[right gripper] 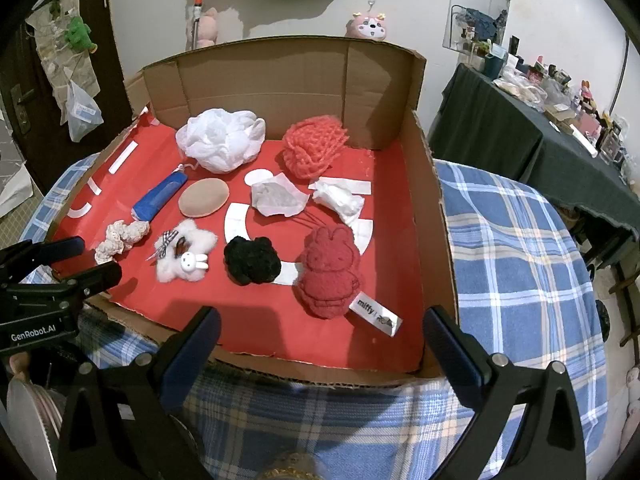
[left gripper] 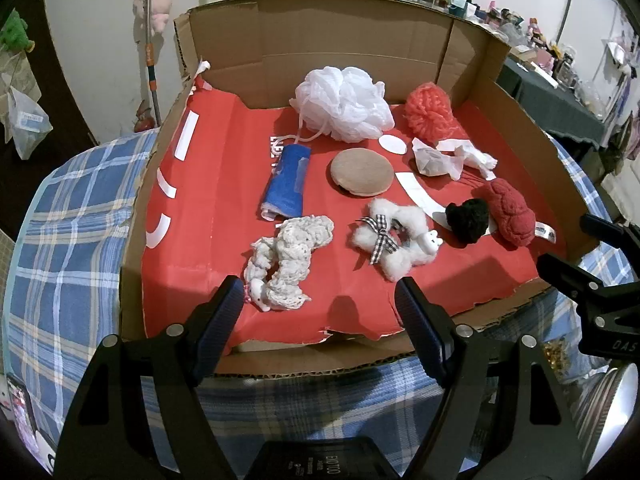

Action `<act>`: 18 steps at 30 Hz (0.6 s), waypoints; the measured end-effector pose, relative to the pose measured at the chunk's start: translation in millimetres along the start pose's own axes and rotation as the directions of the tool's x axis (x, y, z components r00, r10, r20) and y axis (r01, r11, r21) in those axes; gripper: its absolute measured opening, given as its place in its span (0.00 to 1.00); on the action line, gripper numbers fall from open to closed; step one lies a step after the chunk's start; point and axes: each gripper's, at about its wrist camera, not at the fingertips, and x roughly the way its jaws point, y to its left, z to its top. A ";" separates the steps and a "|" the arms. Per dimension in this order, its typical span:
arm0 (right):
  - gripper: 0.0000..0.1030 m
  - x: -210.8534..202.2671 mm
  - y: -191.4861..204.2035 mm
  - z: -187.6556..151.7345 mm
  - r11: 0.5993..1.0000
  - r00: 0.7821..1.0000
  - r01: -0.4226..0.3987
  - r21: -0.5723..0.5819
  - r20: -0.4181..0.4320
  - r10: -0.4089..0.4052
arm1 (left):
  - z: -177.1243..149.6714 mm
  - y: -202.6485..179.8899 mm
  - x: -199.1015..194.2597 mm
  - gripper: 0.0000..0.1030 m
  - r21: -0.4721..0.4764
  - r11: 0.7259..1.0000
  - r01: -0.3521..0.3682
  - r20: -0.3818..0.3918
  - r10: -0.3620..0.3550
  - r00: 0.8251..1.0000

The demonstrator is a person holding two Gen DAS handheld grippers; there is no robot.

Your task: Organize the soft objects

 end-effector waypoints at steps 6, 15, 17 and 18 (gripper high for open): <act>1.00 0.1 -0.1 -0.2 1.000 1.000 0.000 0.000 0.000 0.000 | -0.9 -1.4 -0.9 0.75 0.005 1.000 -0.003 0.002 0.003 1.000; 1.00 0.0 -0.2 -0.4 1.000 1.000 0.000 -0.001 0.000 0.000 | -0.9 -1.2 -1.0 0.75 0.004 1.000 0.001 0.000 -0.001 1.000; 1.00 0.0 -0.2 -0.4 1.000 1.000 0.000 0.000 0.000 0.000 | -1.1 -1.3 -1.1 0.75 0.002 1.000 0.001 0.000 -0.001 1.000; 1.00 -0.1 -0.1 -0.5 1.000 1.000 0.000 0.000 0.001 0.000 | -1.1 -1.1 -1.0 0.75 0.003 1.000 0.002 0.000 -0.002 1.000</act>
